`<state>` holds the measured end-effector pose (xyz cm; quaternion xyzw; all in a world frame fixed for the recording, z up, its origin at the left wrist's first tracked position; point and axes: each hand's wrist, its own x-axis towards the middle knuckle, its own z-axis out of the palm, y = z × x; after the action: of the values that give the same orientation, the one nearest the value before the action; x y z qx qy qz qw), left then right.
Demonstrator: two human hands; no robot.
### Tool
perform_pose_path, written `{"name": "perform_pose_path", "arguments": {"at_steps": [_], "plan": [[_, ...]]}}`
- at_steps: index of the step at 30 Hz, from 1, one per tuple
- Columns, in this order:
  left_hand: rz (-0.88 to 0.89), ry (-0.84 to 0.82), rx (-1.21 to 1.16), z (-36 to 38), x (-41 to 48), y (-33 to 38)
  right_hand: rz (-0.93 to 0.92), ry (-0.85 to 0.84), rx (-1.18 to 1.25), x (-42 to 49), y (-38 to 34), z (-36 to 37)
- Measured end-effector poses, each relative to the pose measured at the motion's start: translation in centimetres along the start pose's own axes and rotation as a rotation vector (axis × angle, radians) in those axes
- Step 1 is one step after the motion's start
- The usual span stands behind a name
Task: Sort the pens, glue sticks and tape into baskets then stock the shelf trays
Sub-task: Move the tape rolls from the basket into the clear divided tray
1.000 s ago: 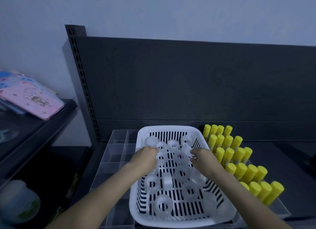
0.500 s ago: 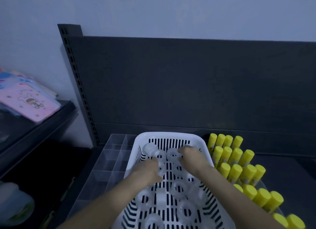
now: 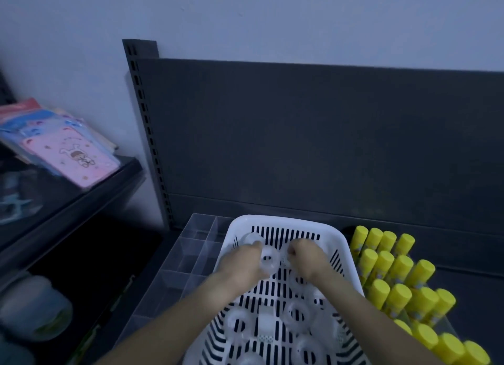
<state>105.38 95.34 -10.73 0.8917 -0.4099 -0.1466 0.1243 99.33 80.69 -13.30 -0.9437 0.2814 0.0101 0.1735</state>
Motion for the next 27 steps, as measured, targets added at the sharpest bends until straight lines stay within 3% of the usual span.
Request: {"name": "perform_pose_path", "arguments": {"at_steps": [5,8,18,27], "plan": [[0.052,0.183,-0.253,-4.4,-1.3,-3.5,0.012,0.014,0.679,-1.4,-0.8,-3.0],[0.042,0.251,-0.313,-6.5,-2.2,-7.0,-0.029,-0.016,0.801,-1.5,-2.9,-4.1],[-0.1,0.232,-0.274,-9.4,-3.9,-16.7,-0.187,0.109,0.316,3.9,-14.9,-1.5],[-0.11,0.185,-0.235,-8.8,-1.7,-20.8,-0.181,-0.088,-0.218,7.6,-20.7,3.5]]}}
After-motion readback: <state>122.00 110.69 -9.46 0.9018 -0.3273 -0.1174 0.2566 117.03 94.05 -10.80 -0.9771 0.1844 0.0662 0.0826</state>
